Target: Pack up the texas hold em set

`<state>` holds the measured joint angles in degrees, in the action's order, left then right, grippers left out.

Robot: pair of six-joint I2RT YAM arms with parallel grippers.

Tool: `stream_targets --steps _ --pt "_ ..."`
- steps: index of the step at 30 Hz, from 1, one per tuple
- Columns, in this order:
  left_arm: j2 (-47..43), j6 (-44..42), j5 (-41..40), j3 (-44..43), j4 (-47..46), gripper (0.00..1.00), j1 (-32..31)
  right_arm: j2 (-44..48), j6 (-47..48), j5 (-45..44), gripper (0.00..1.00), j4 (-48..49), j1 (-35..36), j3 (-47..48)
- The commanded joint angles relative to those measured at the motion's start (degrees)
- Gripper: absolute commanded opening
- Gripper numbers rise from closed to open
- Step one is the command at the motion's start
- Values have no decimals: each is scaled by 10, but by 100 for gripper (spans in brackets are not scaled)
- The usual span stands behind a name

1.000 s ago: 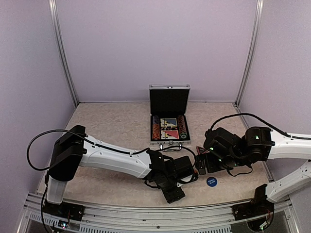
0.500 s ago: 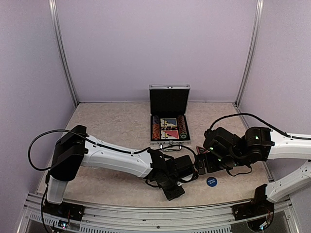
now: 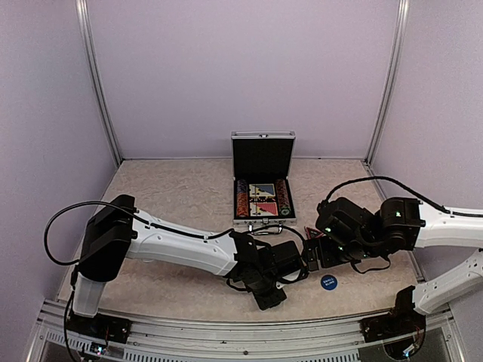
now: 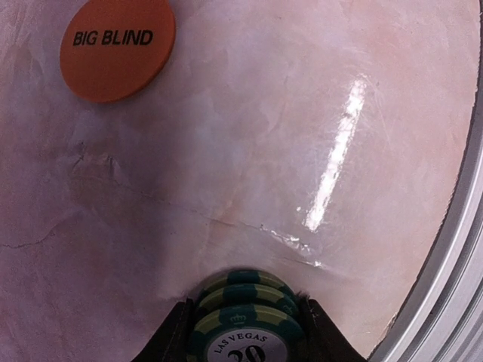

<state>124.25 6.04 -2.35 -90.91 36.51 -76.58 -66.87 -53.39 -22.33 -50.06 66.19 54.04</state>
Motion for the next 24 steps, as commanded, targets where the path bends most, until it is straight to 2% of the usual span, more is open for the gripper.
stream_targets --steps 1,3,12,16,20,24 --pt "17 -1 0 -10 9 32 -4 -2 5 -1 100 6 -5 -6" --pt "17 0 0 -11 9 32 -4 -2 5 0 100 6 -5 -7" --pt "-3 0 -2 5 3 81 -4 -7 7 10 100 15 -5 -12" --pt "-17 3 -11 21 3 93 -4 -9 9 13 100 19 -5 -10" --pt "-40 12 -25 52 -1 99 0 -19 16 22 100 18 -5 -6" --pt "-89 27 -22 117 -32 99 11 -45 27 45 100 14 -4 2"
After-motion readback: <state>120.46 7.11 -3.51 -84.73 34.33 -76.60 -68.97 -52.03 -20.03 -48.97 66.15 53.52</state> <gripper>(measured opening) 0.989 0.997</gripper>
